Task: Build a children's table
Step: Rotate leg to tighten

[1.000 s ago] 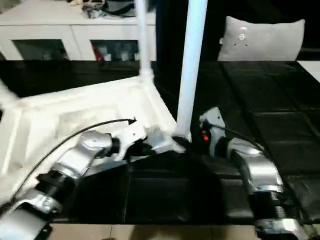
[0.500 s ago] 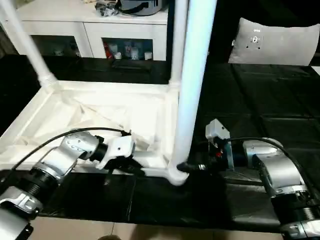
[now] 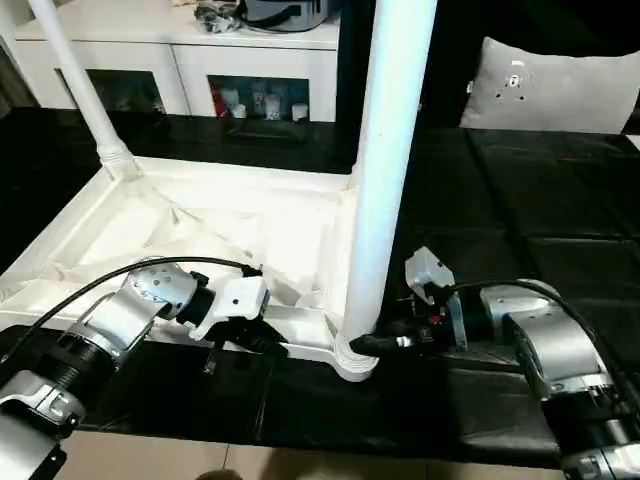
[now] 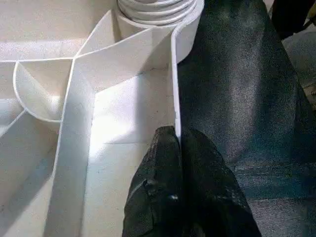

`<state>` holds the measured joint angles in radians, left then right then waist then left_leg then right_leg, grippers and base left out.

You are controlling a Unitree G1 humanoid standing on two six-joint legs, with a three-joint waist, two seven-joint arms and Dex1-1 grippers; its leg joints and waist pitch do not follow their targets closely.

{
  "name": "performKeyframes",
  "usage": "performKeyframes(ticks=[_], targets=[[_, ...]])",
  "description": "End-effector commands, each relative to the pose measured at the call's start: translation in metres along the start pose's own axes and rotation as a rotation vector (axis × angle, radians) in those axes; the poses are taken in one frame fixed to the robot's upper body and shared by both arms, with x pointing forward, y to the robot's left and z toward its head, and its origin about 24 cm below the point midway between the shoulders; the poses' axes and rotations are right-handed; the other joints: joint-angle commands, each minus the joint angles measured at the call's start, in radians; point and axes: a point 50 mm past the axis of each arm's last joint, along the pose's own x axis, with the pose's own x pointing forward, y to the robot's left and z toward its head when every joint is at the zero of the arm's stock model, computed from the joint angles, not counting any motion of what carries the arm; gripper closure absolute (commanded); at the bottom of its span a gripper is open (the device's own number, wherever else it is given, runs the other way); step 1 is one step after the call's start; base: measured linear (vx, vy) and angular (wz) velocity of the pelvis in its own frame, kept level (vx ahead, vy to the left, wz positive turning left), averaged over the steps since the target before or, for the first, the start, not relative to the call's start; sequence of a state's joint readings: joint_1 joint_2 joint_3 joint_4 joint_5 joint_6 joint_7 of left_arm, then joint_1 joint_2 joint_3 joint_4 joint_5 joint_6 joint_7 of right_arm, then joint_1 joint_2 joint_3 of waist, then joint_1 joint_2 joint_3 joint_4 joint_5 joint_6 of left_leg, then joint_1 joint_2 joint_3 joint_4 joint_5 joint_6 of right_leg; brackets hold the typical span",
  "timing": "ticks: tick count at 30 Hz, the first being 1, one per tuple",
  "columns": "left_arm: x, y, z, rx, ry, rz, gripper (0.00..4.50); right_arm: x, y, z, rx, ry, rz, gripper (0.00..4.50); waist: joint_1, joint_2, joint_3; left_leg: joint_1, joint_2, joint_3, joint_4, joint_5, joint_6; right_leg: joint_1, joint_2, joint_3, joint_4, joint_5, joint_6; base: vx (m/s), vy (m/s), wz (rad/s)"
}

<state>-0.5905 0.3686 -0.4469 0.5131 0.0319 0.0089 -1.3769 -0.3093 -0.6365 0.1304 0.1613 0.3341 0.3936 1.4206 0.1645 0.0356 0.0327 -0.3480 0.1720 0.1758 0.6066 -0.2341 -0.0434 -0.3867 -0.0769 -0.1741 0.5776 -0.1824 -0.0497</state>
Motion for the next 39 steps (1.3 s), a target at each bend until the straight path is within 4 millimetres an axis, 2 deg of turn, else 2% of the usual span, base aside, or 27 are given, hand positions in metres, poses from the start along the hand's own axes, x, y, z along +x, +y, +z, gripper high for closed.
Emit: performKeyframes(ticks=[1, 3, 4, 5, 6, 7, 8, 9, 10, 11, 12, 13, 15, 18, 21, 26, 27, 29, 32, 35, 36, 38, 39], targets=[[0.012, 0.005, 0.01, -0.065, -0.039, 0.073, 4.5, 0.016, 0.001, 0.01, 0.029, -0.095, -0.032, 2.5, -0.006, -0.025, -0.062, 0.0, 0.083, -0.026, -0.063, 0.002, 0.106, 0.058, -0.112, 0.085, -0.068, -0.258, -0.05, 0.0, 0.0, 0.0], [0.013, 0.007, 0.011, -0.092, -0.044, 0.096, 4.5, 0.02, -0.002, 0.011, 0.057, -0.112, -0.077, 2.52, -0.012, -0.025, -0.058, 0.001, 0.08, -0.027, -0.065, -0.009, 0.092, 0.058, -0.111, 0.082, -0.076, -0.292, -0.048, 0.0, 0.0, 0.0], [0.017, 0.013, 0.014, -0.143, -0.064, 0.163, 4.5, 0.028, -0.011, 0.012, 0.087, -0.121, -0.195, 2.52, -0.018, -0.026, -0.056, 0.002, 0.075, -0.025, -0.066, -0.025, 0.08, 0.057, -0.111, 0.081, -0.083, -0.333, -0.036, 0.0, 0.0, 0.0], [0.02, 0.016, 0.017, -0.177, -0.075, 0.206, 4.5, 0.033, -0.017, 0.012, 0.114, -0.126, -0.274, 2.52, -0.022, -0.021, -0.055, 0.003, 0.075, -0.027, -0.068, -0.027, 0.068, 0.055, -0.11, 0.079, -0.083, -0.343, -0.038, 0.0, 0.0, 0.0], [0.02, 0.016, 0.017, -0.177, -0.075, 0.206, 4.5, 0.033, -0.017, 0.012, 0.114, -0.126, -0.274, 2.52, -0.034, -0.024, -0.052, 0.0, 0.069, -0.029, -0.069, -0.047, 0.054, 0.06, -0.109, 0.072, -0.094, -0.387, -0.02, 0.0, 0.0, 0.0], [0.026, 0.025, 0.022, -0.243, -0.091, 0.3, 4.5, 0.043, -0.032, 0.012, 0.185, -0.15, -0.452, 2.52, -0.046, -0.021, -0.052, 0.002, 0.07, -0.029, -0.071, -0.058, 0.039, 0.057, -0.108, 0.072, -0.097, -0.397, -0.015, 0.0, 0.0, 0.0], [0.028, 0.028, 0.024, -0.266, -0.093, 0.334, 4.5, 0.047, -0.036, 0.011, 0.225, -0.153, -0.51, 2.52, -0.057, -0.02, -0.049, 0.002, 0.067, -0.03, -0.071, -0.073, 0.032, 0.056, -0.106, 0.068, -0.103, -0.414, -0.013, 0.0, 0.0, 0.0], [0.03, 0.031, 0.026, -0.282, -0.095, 0.363, 4.5, 0.05, -0.039, 0.01, 0.249, -0.148, -0.55, 2.52, -0.067, -0.02, -0.052, 0.006, 0.063, -0.032, -0.068, -0.083, 0.023, 0.06, -0.109, 0.065, -0.107, -0.428, -0.004, 0.0, 0.0, 0.0], [0.031, 0.034, 0.027, -0.298, -0.098, 0.395, 4.5, 0.054, -0.041, 0.009, 0.26, -0.137, -0.589, 2.52, -0.073, -0.023, -0.053, 0.005, 0.061, -0.031, -0.069, -0.08, 0.027, 0.061, -0.109, 0.067, -0.107, -0.423, -0.004, 0.0, 0.0, 0.0], [0.034, 0.039, 0.031, -0.32, -0.109, 0.456, 4.5, 0.06, -0.044, 0.008, 0.277, -0.141, -0.638, 2.52, -0.077, -0.022, -0.054, 0.0, 0.06, -0.03, -0.067, -0.066, 0.039, 0.062, -0.108, 0.071, -0.105, -0.4, -0.005, 0.0, 0.0, 0.0], [0.035, 0.042, 0.033, -0.335, -0.117, 0.496, 4.5, 0.065, -0.046, 0.009, 0.288, -0.145, -0.669, 2.52, -0.078, -0.019, -0.055, 0.0, 0.059, -0.029, -0.065, -0.058, 0.043, 0.061, -0.107, 0.073, -0.101, -0.383, -0.01, 0.0, 0.0, 0.0], [0.037, 0.045, 0.036, -0.348, -0.122, 0.531, 4.5, 0.069, -0.048, 0.01, 0.296, -0.157, -0.714, 2.52, -0.08, -0.023, -0.058, 0.002, 0.056, -0.027, -0.065, -0.038, 0.056, 0.061, -0.104, 0.072, -0.1, -0.36, -0.016, 0.0, 0.0, 0.0], [0.041, 0.046, 0.042, -0.343, -0.132, 0.553, 4.5, 0.074, -0.049, 0.012, 0.31, -0.196, -0.747, 1.98, -0.078, -0.023, -0.057, -0.001, 0.059, -0.027, -0.067, -0.024, 0.068, 0.062, -0.106, 0.075, -0.095, -0.334, -0.025, 0.0, 0.0, 0.0], [0.045, 0.045, 0.046, -0.324, -0.14, 0.543, 4.5, 0.077, -0.047, 0.014, 0.314, -0.249, -0.735, 1.82, -0.077, -0.02, -0.058, -0.001, 0.065, -0.029, -0.068, -0.019, 0.084, 0.062, -0.107, 0.077, -0.09, -0.299, -0.028, 0.0, 0.0, 0.0], [0.047, 0.043, 0.047, -0.311, -0.134, 0.535, 4.5, 0.075, -0.047, 0.017, 0.31, -0.285, -0.73, 1.42, -0.077, -0.019, -0.057, 0.0, 0.071, -0.031, -0.069, -0.022, 0.087, 0.062, -0.109, 0.08, -0.085, -0.275, -0.044, 0.0, 0.0, 0.0], [0.039, 0.039, 0.038, -0.248, -0.119, 0.492, 4.5, 0.053, -0.047, 0.018, 0.256, -0.313, -0.691, 0.97, -0.072, -0.019, -0.057, 0.0, 0.07, -0.03, -0.07, -0.026, 0.09, 0.064, -0.11, 0.082, -0.083, -0.269, -0.05, 0.0, 0.0, 0.0], [0.039, 0.039, 0.038, -0.248, -0.119, 0.492, 4.5, 0.053, -0.047, 0.018, 0.256, -0.313, -0.691, 0.97, -0.07, -0.019, -0.057, 0.0, 0.069, -0.03, -0.069, -0.026, 0.093, 0.065, -0.11, 0.082, -0.085, -0.268, -0.049, 0.0, 0.0, 0.0], [0.036, 0.035, 0.032, -0.213, -0.104, 0.451, 4.5, 0.043, -0.045, 0.017, 0.21, -0.305, -0.649, 0.68, -0.069, -0.017, -0.059, -0.004, 0.069, -0.029, -0.066, -0.019, 0.105, 0.067, -0.111, 0.084, -0.079, -0.241, -0.053, 0.0, 0.0, 0.0], [0.027, 0.028, 0.021, -0.157, -0.07, 0.371, 4.5, 0.023, -0.039, 0.015, 0.118, -0.26, -0.555, 0.44, -0.064, -0.017, -0.062, -0.002, 0.072, -0.029, -0.062, -0.002, 0.121, 0.065, -0.11, 0.085, -0.071, -0.195, -0.066, 0.0, 0.0, 0.0], [0.02, 0.022, 0.015, -0.106, -0.046, 0.294, 4.5, 0.01, -0.034, 0.012, 0.056, -0.181, -0.479, 0.24, -0.061, -0.018, -0.062, -0.006, 0.073, -0.029, -0.061, 0.007, 0.132, 0.066, -0.109, 0.083, -0.068, -0.186, -0.072, 0.0, 0.0, 0.0], [0.016, 0.018, 0.013, -0.077, -0.039, 0.242, 4.5, 0.004, -0.032, 0.009, 0.034, -0.125, -0.455, 0.16, -0.053, -0.021, -0.06, -0.006, 0.074, -0.027, -0.06, 0.005, 0.135, 0.064, -0.109, 0.084, -0.071, -0.203, -0.064, 0.0, 0.0, 0.0], [0.011, 0.011, 0.01, -0.041, -0.026, 0.153, 4.5, -0.006, -0.027, 0.007, -0.015, -0.048, -0.384, 0.16, -0.042, -0.016, -0.061, -0.002, 0.08, -0.029, -0.061, 0.005, 0.128, 0.06, -0.111, 0.084, -0.067, -0.211, -0.067, 0.0, 0.0, 0.0], [0.01, 0.009, 0.009, -0.027, -0.02, 0.122, 4.5, -0.008, -0.025, 0.008, -0.02, -0.041, -0.346, 0.16, -0.036, -0.018, -0.06, 0.0, 0.082, -0.028, -0.061, -0.003, 0.129, 0.059, -0.11, 0.085, -0.067, -0.212, -0.067, 0.0, 0.0, 0.0]])
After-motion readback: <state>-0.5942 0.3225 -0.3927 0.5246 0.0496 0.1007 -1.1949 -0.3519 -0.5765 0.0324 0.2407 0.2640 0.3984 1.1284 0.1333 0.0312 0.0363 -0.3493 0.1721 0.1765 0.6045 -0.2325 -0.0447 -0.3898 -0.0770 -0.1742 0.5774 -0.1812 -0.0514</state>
